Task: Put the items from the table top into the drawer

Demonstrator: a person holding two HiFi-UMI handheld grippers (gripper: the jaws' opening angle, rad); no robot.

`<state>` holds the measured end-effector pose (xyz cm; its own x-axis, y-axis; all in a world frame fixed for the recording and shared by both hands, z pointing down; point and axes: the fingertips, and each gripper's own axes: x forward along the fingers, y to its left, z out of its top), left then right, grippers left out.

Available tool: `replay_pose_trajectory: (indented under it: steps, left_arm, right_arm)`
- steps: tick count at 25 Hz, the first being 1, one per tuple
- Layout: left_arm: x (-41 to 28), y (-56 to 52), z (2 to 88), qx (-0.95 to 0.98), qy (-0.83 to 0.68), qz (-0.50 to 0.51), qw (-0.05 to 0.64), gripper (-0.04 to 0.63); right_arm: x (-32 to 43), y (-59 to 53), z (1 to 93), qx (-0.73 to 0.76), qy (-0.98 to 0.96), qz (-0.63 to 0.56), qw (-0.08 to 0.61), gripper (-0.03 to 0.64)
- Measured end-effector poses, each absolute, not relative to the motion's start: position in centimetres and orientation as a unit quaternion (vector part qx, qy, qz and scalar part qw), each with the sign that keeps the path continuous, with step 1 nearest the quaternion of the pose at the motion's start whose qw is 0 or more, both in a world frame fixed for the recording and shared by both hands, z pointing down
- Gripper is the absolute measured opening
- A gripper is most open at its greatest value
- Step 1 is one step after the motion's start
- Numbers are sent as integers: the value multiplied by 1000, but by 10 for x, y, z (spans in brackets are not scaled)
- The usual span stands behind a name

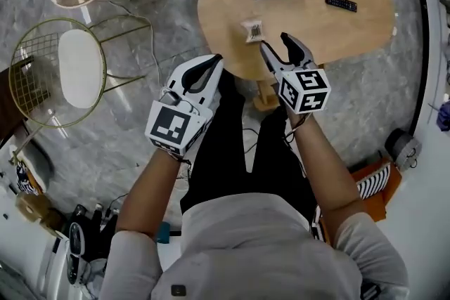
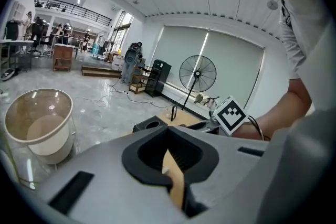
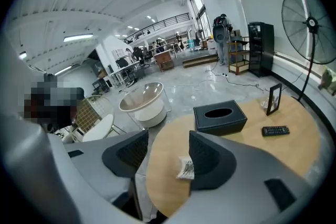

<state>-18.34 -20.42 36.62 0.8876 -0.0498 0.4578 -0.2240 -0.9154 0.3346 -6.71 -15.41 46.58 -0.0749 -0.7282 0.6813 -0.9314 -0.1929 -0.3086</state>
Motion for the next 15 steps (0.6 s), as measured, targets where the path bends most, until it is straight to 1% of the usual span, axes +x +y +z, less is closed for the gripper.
replay_pose_trajectory:
  steps: [3,9,12,15]
  left_arm:
    - [-179,-208,409,952,-60,240,183,9]
    - [-169,-211,476,941,-55,272,195,9]
    - [-165,-212,500,938,-52,279,200,9]
    - [-160,-215,518,938,-54,276,204,9]
  right_arm:
    - [-69,-158,523,657,-612,414,147,246]
    - [-69,-157,623,645,-587,448,196,247]
    - [-64,-153,659,649,-568,461,212,255]
    - [-63,-154,683,649,-559,470,212,259]
